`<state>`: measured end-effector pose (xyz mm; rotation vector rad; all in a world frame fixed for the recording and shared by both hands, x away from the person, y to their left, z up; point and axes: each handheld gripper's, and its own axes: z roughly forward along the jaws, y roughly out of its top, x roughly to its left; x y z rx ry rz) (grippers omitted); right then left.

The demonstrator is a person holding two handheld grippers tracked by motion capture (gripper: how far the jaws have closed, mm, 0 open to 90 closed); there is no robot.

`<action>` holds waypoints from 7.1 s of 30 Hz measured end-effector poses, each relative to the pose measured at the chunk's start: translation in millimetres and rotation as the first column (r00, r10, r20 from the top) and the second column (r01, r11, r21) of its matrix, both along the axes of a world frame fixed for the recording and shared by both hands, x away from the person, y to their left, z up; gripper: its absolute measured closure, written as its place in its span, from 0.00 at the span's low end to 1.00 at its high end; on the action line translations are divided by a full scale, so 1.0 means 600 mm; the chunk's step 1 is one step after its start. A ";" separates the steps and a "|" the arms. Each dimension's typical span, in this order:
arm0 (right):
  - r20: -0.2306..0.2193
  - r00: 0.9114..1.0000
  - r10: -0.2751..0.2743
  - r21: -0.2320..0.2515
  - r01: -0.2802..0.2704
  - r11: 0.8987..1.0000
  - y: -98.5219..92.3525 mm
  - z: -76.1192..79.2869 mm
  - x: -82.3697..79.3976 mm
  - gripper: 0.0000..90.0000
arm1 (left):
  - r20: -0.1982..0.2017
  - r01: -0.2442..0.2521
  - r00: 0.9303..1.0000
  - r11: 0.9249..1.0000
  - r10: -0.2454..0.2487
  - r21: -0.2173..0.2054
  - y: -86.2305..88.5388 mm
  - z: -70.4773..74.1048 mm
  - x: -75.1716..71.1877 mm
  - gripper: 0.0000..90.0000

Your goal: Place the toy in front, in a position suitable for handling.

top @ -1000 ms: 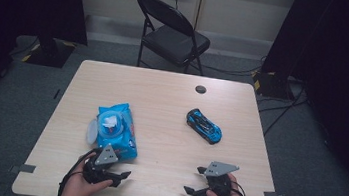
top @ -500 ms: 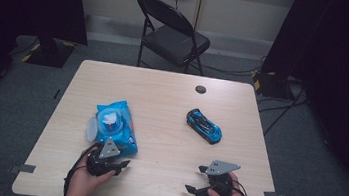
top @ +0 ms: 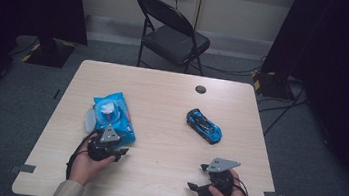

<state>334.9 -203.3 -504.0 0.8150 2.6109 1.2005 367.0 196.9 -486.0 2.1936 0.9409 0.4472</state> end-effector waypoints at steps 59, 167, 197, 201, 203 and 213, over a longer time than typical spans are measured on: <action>0.061 0.991 -0.118 -0.004 0.119 0.993 -0.025 0.050 0.154 0.16 | -0.027 0.170 0.985 0.984 -0.171 -0.046 0.003 -0.033 -0.085 0.12; 0.048 0.957 -0.286 -0.039 0.288 0.957 -0.015 0.007 0.266 0.29 | -0.049 0.192 0.980 0.981 -0.193 -0.026 -0.008 -0.035 -0.084 0.00; 0.039 0.963 -0.267 -0.078 0.269 0.960 -0.019 -0.002 0.254 0.29 | -0.050 0.192 0.980 0.981 -0.193 -0.025 -0.008 -0.035 -0.084 0.00; 0.041 0.961 -0.274 -0.077 0.276 0.958 -0.018 -0.002 0.253 0.29 | -0.050 0.192 0.980 0.981 -0.193 -0.025 -0.008 -0.035 -0.084 0.00; 0.032 0.961 -0.274 -0.080 0.276 0.958 -0.018 -0.001 0.253 0.29 | -0.050 0.192 0.980 0.981 -0.193 -0.025 -0.008 -0.035 -0.084 0.00; 0.025 0.960 -0.278 -0.075 0.280 0.957 -0.026 0.012 0.256 0.29 | -0.050 0.192 0.980 0.981 -0.193 -0.025 -0.008 -0.035 -0.084 0.00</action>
